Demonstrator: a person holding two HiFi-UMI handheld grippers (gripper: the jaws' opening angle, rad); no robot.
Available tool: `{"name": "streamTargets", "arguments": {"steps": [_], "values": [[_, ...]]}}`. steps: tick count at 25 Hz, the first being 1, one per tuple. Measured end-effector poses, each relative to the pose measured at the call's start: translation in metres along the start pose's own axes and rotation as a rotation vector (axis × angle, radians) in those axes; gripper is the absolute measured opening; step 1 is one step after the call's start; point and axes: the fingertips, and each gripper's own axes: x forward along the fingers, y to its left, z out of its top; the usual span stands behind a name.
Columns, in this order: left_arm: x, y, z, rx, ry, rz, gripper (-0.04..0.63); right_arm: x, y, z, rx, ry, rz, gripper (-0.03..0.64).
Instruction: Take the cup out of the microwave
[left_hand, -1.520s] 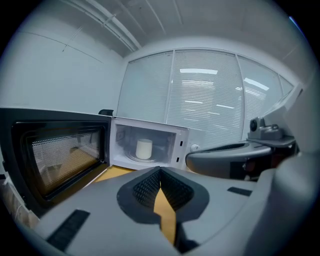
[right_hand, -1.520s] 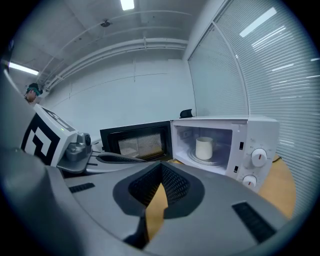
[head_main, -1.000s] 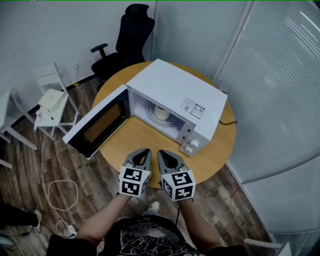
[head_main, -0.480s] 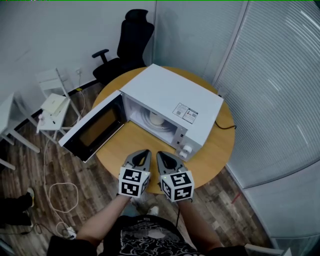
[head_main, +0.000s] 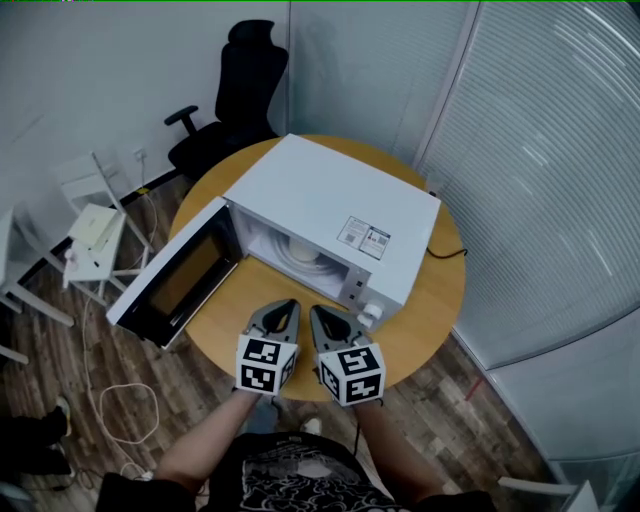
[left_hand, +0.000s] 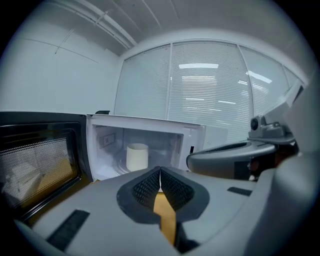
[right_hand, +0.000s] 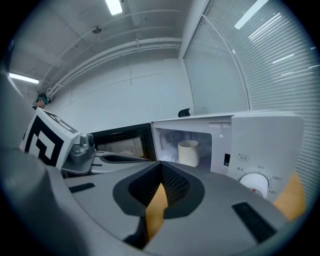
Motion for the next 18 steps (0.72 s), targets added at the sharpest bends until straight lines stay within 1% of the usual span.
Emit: {"name": "streamTargets", "arguments": {"steps": [6,18], "values": [[0.026,0.024,0.007,0.012,0.007,-0.050,0.012,0.026,-0.009,0.009,0.001,0.011,-0.055,0.015],[0.074,0.055,0.020,0.049,-0.002,-0.186,0.014,0.073,-0.021,0.020,0.026,0.024,-0.149,0.015]]}}
